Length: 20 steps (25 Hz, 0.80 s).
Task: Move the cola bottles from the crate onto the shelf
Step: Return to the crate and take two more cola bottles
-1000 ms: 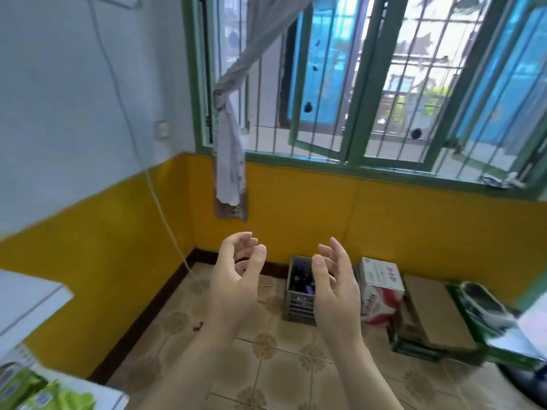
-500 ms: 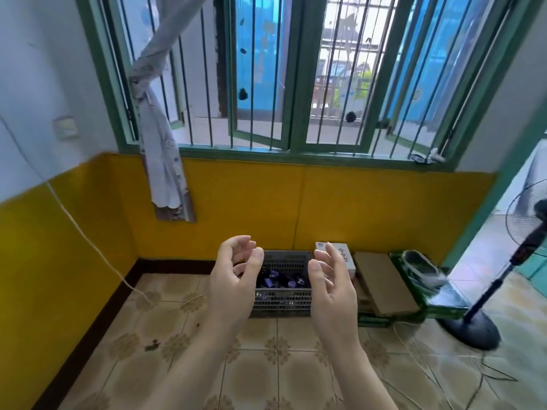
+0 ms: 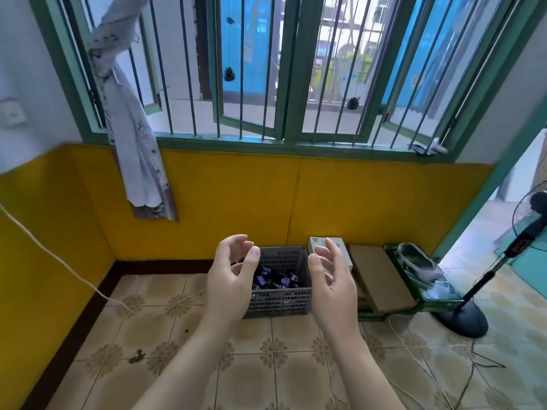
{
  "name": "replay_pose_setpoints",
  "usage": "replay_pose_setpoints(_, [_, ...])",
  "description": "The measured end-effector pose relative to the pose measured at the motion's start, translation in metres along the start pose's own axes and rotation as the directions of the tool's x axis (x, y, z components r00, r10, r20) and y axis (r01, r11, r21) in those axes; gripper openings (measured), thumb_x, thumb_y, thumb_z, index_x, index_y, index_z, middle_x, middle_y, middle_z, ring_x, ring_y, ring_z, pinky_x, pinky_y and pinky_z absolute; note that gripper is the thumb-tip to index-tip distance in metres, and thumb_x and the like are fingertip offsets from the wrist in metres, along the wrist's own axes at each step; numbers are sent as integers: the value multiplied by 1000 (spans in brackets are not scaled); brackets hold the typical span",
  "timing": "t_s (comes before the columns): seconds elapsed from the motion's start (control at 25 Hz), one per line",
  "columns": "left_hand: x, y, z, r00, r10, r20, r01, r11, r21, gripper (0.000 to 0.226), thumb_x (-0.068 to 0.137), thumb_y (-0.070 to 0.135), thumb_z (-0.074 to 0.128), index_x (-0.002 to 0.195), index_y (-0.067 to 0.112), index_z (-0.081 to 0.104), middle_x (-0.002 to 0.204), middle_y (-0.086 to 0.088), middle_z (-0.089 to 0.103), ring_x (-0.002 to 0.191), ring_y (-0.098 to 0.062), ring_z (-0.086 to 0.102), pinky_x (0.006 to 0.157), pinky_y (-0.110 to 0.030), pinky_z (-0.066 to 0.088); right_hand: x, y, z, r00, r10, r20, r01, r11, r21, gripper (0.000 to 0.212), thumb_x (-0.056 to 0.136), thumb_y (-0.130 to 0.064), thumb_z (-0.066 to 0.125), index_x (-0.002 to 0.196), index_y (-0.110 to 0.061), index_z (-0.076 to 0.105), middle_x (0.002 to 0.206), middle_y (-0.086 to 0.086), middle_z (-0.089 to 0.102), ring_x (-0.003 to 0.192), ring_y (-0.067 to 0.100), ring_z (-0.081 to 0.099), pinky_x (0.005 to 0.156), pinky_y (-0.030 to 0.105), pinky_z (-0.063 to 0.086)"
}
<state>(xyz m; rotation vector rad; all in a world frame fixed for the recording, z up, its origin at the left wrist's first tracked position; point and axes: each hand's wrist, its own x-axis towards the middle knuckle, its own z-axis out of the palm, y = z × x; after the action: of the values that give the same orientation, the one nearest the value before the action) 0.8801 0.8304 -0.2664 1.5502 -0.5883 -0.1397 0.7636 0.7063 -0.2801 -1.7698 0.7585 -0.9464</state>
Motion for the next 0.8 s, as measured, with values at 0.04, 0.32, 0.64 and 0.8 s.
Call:
replay_pose_setpoints(0.04, [9, -8, 2, 1000, -17, 10, 17, 1000, 1, 27, 97, 36, 59, 123, 31, 54, 112, 18, 64, 106, 4, 60, 79, -3, 47, 7, 5, 6, 1000, 13, -1, -13, 1000, -3, 65, 91, -62, 47, 150, -35, 41, 128, -25, 56, 115, 0, 57, 90, 28, 56])
replay_pose_setpoints(0.32, [89, -59, 29, 996, -71, 60, 71, 997, 17, 29, 98, 35, 58, 127, 32, 53, 113, 19, 64, 108, 4, 60, 82, -10, 48, 86, 50, 41, 997, 78, 6, -78, 997, -29, 61, 94, -61, 48, 149, -36, 42, 129, -19, 58, 113, 0, 59, 92, 31, 57])
replay_pose_setpoints(0.64, [232, -117, 100, 986, -148, 79, 142, 987, 68, 31, 98, 33, 58, 129, 29, 54, 114, 17, 64, 104, 13, 57, 83, -10, 45, 244, 118, 70, 993, 118, 29, -116, 991, -63, 65, 92, -64, 48, 149, -34, 42, 130, -16, 59, 116, -1, 57, 93, 25, 55])
replay_pose_setpoints(0.8, [292, -148, 130, 979, -194, 71, 188, 979, 75, 29, 99, 32, 59, 127, 28, 55, 114, 16, 64, 103, 13, 58, 83, -9, 46, 322, 147, 85, 991, 126, 49, -119, 986, -115, 64, 94, -61, 49, 150, -32, 42, 128, -17, 59, 116, 0, 57, 91, 20, 53])
